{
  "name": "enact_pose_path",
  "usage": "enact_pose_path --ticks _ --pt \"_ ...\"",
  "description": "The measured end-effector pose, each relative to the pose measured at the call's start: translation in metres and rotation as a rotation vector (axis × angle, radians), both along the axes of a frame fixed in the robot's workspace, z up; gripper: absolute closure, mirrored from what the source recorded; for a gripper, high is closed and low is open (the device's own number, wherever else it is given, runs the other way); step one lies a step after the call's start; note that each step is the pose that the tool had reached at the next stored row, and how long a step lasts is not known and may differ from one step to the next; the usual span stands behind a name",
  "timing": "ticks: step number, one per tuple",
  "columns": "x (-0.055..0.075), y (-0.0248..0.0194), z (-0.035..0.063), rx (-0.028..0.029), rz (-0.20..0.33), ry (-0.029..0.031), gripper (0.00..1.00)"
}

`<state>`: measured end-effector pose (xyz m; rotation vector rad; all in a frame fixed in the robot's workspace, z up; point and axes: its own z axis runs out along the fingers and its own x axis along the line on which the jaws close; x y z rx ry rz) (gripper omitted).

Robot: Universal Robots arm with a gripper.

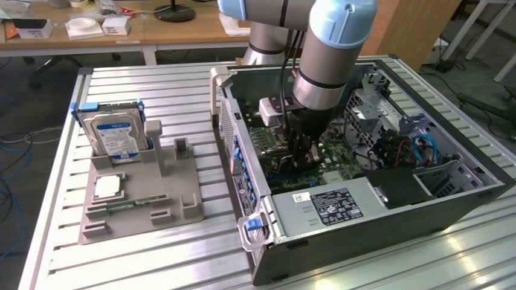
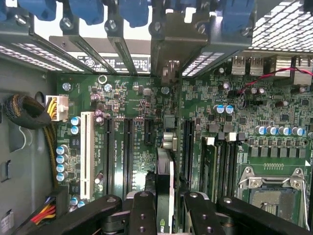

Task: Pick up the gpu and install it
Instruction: 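Insert the gpu into the slot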

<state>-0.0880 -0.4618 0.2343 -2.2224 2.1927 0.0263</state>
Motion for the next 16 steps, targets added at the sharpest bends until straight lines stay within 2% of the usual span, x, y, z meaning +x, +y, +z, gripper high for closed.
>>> enact_pose_path --ticks 9,16 --pt "-0.0012 0.0000 -0.0007 0.0002 0.000 -0.0002 0.73" --pt "-0.0018 0.0000 -0.0062 0.0002 0.000 -0.0001 0.73"
